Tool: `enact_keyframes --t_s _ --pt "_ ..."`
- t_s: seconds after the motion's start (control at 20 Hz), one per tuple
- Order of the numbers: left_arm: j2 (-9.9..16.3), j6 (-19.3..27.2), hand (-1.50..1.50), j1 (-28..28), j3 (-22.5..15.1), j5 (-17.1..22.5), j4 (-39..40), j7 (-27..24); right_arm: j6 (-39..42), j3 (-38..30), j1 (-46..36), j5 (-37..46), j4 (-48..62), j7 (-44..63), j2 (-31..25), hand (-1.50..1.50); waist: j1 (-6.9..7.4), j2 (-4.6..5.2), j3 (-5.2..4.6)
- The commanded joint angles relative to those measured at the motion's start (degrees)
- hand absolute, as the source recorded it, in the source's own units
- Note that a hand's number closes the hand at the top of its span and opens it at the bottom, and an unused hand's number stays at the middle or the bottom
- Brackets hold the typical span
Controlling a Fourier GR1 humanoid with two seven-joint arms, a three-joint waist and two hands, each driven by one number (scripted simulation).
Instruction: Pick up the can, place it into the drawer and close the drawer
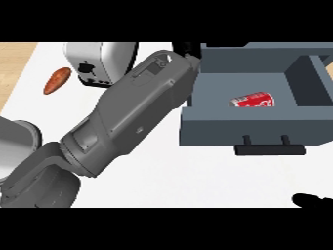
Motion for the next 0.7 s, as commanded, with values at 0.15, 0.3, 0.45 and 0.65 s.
enact_keyframes --t_s 0.15,0.3,0.45,0.65 --pt "-0.05 1.56 -1.5 2.28 -0.28 -2.02 -2.39 1.43 -8.51 10.11 -9.43 17.85 13.78 -3.43 0.34 -1.5 1.28 -0.54 -0.02" --pt "3.03 -0.31 -1.5 0.65 0.12 -3.13 -1.82 4.14 -9.01 11.56 -14.59 21.67 19.16 -3.73 -2.0 -1.5 1.42 -0.52 -0.02" --pt "4.22 -0.67 -1.5 1.96 0.06 -3.77 -3.44 5.34 -12.69 14.85 -18.99 27.51 27.71 -5.04 -1.61 -1.5 2.13 -0.44 -0.03" --pt "4.48 0.96 -1.5 4.49 1.07 -5.1 -4.95 4.6 -15.4 15.98 -22.01 31.23 36.52 -8.39 -3.18 -1.5 1.32 -0.47 -0.01"
